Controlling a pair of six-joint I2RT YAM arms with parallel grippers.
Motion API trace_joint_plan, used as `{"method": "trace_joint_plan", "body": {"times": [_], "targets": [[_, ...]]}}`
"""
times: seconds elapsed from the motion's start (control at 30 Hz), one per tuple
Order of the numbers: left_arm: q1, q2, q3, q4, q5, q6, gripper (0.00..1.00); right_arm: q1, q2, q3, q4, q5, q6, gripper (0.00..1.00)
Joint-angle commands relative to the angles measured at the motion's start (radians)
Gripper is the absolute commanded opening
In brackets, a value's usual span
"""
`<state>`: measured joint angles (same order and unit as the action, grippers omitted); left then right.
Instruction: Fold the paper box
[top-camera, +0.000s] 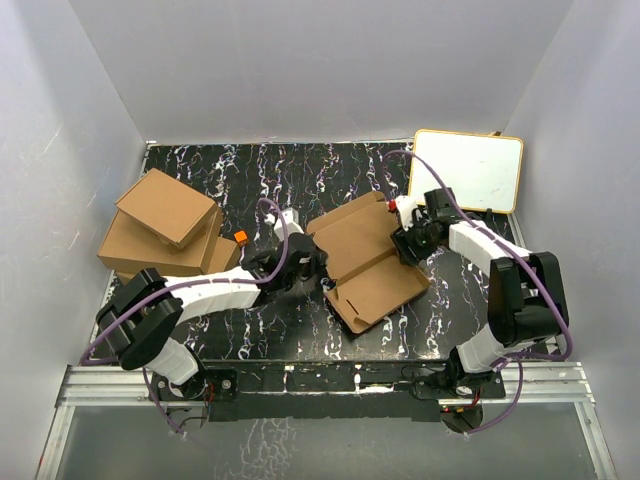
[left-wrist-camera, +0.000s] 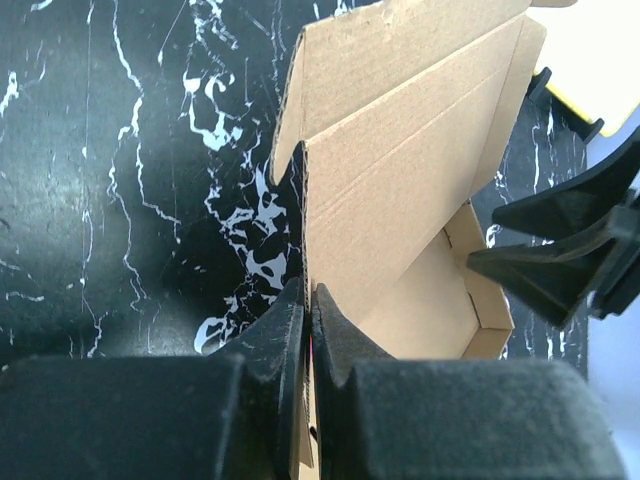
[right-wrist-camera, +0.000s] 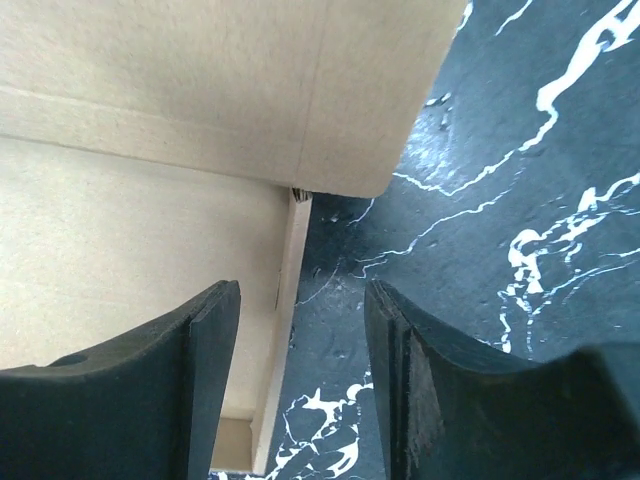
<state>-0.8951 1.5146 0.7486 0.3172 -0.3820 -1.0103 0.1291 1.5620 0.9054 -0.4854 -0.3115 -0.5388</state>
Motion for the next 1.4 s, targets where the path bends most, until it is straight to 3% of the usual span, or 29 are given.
{"method": "trace_joint_plan", "body": {"times": [0.0, 0.23, 0.37, 0.5, 0.63, 0.7, 0.83, 1.03, 1.17, 1.3, 1.37], "targets": [[0.017, -0.010, 0.070, -0.040, -0.004, 0.161, 0.00, -0.072, -0.087, 0.080, -0.004, -0.192, 0.017, 0.59], [0.124, 0.072, 0.209, -0.146, 0.176, 0.309, 0.26, -0.198, -0.196, 0.039, 0.030, -0.503, 0.048, 0.64], [0.152, 0.067, 0.300, -0.292, 0.174, 0.400, 0.44, -0.278, -0.254, -0.028, 0.101, -0.684, 0.093, 0.66], [0.152, -0.017, 0.328, -0.423, 0.141, 0.434, 0.49, -0.368, -0.292, -0.117, 0.219, -0.855, 0.185, 0.76], [0.152, -0.157, 0.224, -0.418, 0.206, 0.396, 0.49, -0.408, -0.262, -0.191, 0.344, -0.947, 0.363, 0.99], [0.154, -0.231, 0.145, -0.374, 0.270, 0.342, 0.49, -0.414, -0.230, -0.188, 0.324, -0.997, 0.342, 0.99], [0.150, -0.310, 0.030, -0.313, 0.365, 0.207, 0.47, -0.413, -0.221, -0.174, 0.268, -0.895, 0.291, 1.00], [0.134, -0.266, 0.052, -0.371, 0.356, 0.166, 0.45, -0.359, -0.218, -0.162, 0.220, -0.567, 0.245, 0.92], [0.131, -0.211, 0.062, -0.337, 0.356, 0.156, 0.45, -0.272, -0.186, -0.141, 0.200, -0.394, 0.224, 0.84], [0.132, -0.184, 0.038, -0.280, 0.345, 0.133, 0.45, -0.237, -0.126, -0.114, 0.181, -0.273, 0.221, 0.66], [0.133, -0.181, 0.028, -0.264, 0.333, 0.128, 0.45, -0.220, -0.107, -0.097, 0.161, -0.225, 0.218, 0.62]]}}
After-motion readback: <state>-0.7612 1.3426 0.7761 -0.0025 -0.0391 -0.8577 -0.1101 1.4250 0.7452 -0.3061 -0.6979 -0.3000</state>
